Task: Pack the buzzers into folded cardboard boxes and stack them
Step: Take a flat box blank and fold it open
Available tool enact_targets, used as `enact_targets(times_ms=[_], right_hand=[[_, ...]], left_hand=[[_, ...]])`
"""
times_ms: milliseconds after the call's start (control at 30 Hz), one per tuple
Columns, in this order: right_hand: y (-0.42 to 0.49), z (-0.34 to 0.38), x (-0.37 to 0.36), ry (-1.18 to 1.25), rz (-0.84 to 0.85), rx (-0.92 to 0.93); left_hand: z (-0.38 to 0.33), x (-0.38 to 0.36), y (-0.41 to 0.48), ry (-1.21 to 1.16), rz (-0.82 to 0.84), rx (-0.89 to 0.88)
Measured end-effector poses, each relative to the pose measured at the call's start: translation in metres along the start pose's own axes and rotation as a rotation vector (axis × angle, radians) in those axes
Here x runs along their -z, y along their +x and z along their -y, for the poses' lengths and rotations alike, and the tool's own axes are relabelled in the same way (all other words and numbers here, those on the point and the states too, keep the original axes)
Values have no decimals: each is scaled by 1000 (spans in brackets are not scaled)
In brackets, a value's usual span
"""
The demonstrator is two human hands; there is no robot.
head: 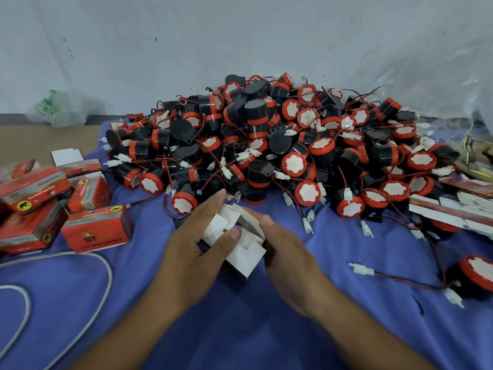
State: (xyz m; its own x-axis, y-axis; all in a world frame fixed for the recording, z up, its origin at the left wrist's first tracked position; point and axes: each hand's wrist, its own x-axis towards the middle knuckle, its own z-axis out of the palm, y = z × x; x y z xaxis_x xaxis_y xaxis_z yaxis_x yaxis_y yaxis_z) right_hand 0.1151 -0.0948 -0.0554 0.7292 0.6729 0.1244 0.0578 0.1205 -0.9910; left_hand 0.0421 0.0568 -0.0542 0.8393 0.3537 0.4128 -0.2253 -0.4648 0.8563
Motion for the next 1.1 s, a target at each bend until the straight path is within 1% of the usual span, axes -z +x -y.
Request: enact_targets(times_ms=[67, 133, 233, 267, 367, 400, 433, 500, 600, 667, 867, 1000, 1100], right_hand=[[0, 1, -3, 25, 29, 28], [0, 0, -4, 9, 17, 42], [2, 0, -2, 9, -2, 47], [2, -1, 0, 11, -4, 45], [2, 0, 1, 16, -28, 56], [1, -1, 1, 0, -21, 63], [0, 0, 2, -10, -13, 64], [-1, 1, 2, -25, -24, 59], [-2, 0, 1, -66, -72, 49], [-3, -1, 1, -110, -100, 63], [-5, 4, -2, -219, -126, 118], [-6, 6, -5, -309, -155, 175], [-5, 5, -5, -397, -170, 185]], left_hand=[[-4, 0, 0, 20, -19, -8], [-5, 0, -1, 61, 7, -13], [-2, -1, 0, 230, 18, -125], [0, -1, 0, 257, 52, -168], [5, 0, -3, 273, 264, -216], [6, 1, -5, 313, 305, -232], [6, 0, -6, 360, 307, -240], [3, -4, -5, 437, 205, -258], [-4, -8, -6, 480, 20, -345], [-6, -8, -6, 487, -33, -329], [-8, -11, -11, 327, -28, -168], [-2, -13, -12, 267, -26, -140], [3, -13, -11, 320, -25, -168]])
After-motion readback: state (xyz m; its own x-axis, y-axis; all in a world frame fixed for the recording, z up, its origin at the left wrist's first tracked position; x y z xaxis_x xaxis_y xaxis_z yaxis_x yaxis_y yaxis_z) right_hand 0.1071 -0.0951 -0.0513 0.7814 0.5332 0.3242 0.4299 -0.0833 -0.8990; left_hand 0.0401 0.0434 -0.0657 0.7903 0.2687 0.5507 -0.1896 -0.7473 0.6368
